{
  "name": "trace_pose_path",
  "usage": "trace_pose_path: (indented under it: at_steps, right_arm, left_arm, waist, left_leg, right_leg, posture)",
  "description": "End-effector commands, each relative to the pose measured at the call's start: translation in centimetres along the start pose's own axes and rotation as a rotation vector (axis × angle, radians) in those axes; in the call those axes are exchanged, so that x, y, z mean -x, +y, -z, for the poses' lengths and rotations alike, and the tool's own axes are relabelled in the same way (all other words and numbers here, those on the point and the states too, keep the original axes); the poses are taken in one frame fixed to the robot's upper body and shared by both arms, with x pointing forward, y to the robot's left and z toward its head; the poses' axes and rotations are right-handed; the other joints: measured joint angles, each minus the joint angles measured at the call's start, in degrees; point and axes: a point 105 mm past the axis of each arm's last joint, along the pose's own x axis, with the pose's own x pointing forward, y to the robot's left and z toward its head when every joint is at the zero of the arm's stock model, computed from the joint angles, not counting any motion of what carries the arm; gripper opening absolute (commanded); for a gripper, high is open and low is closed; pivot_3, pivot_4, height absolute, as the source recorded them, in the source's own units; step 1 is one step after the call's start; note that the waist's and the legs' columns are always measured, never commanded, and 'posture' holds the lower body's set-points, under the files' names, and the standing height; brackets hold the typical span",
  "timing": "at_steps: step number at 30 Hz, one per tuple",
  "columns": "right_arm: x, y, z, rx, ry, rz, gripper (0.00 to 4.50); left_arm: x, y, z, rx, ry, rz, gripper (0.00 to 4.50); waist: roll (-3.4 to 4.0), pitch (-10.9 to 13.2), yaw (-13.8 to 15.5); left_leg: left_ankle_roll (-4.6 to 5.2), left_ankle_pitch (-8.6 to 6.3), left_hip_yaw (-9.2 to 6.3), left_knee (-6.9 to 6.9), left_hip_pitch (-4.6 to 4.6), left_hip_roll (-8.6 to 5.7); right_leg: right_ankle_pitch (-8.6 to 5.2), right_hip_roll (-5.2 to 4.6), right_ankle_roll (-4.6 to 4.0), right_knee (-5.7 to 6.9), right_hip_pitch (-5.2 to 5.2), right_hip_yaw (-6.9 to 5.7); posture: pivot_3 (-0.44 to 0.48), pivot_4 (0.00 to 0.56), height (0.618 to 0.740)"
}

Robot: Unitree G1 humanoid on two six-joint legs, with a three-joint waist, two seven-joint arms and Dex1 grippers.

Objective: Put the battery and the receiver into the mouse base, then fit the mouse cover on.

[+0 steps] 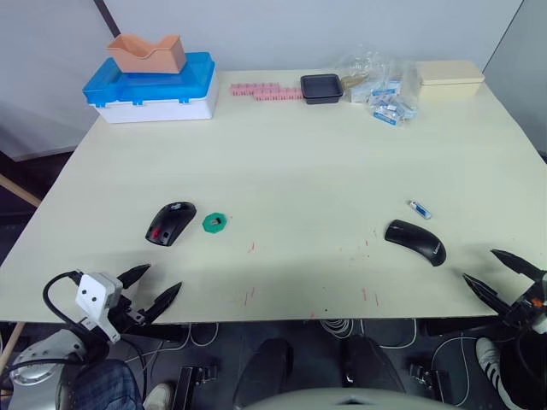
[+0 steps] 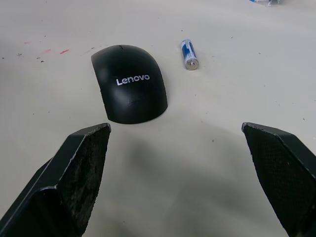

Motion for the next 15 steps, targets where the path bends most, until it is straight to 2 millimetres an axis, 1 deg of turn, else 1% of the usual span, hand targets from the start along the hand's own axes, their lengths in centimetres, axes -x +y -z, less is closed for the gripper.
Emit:
trace_pose_path:
  at_steps: [1, 9, 15]
  right_arm:
    - [0.36, -0.56, -1.45, 0.036, -0.039, 0.023, 4.5]
    - [0.15, -0.4, -1.55, 0.035, -0.043, 0.015, 4.5]
    - [-0.03, -0.35, -1.65, 0.037, -0.05, 0.008, 4.5]
  left_arm:
    - [0.26, 0.06, 1.15, 0.012, 0.05, -0.005, 4.43]
    - [0.55, 0.09, 0.9, 0.02, 0.034, -0.001, 4.43]
    - [0.67, 0.17, 0.64, 0.043, 0.018, -0.004, 4.43]
  waist:
    - [0.02, 0.0, 0.0]
    - [0.07, 0.0, 0.0]
    - [0.07, 0.0, 0.0]
  left_leg:
    - [0.0, 0.0, 0.0, 0.0, 0.0, 0.0]
    - [-0.04, -0.02, 0.01, 0.0, -0.01, 0.0]
    - [0.09, 0.05, 0.08, 0.0, -0.35, -0.01]
  right_leg:
    - [0.0, 0.0, 0.0, 0.0, 0.0, 0.0]
    - [0.0, 0.0, 0.0, 0.0, -0.01, 0.0]
    - [0.01, 0.02, 0.01, 0.01, -0.41, 0.01]
  posture:
    - [0.0, 0.15, 0.74]
    - [0.0, 0.15, 0.74]
    - [0.0, 0.15, 0.74]
